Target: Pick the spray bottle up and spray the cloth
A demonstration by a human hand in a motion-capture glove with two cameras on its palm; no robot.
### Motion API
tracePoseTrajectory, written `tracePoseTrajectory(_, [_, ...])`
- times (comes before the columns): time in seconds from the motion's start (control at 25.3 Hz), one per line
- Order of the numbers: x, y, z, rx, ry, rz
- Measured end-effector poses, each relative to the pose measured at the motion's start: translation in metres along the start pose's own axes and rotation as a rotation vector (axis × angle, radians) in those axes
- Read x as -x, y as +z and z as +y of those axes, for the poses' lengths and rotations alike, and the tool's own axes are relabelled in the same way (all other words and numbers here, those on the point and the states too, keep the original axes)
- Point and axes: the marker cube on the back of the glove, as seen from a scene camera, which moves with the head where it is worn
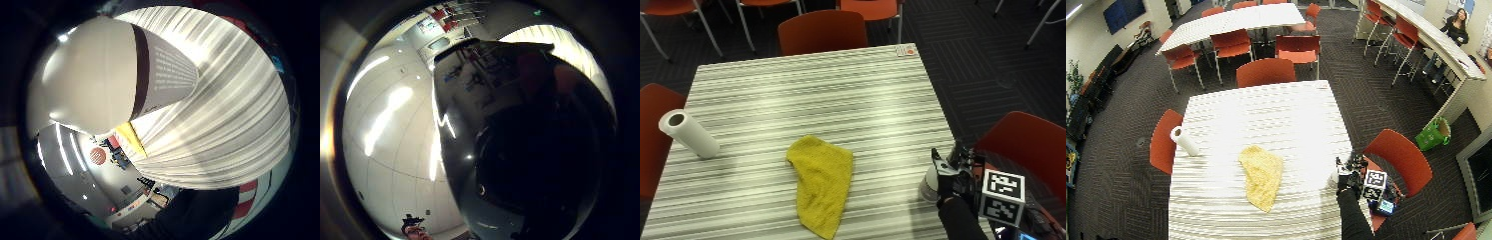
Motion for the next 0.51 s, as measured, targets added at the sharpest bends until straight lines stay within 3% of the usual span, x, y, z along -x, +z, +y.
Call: tracePoseTrajectory(0.51, [0.010, 0.009, -0.003, 0.016, -0.067, -0.020])
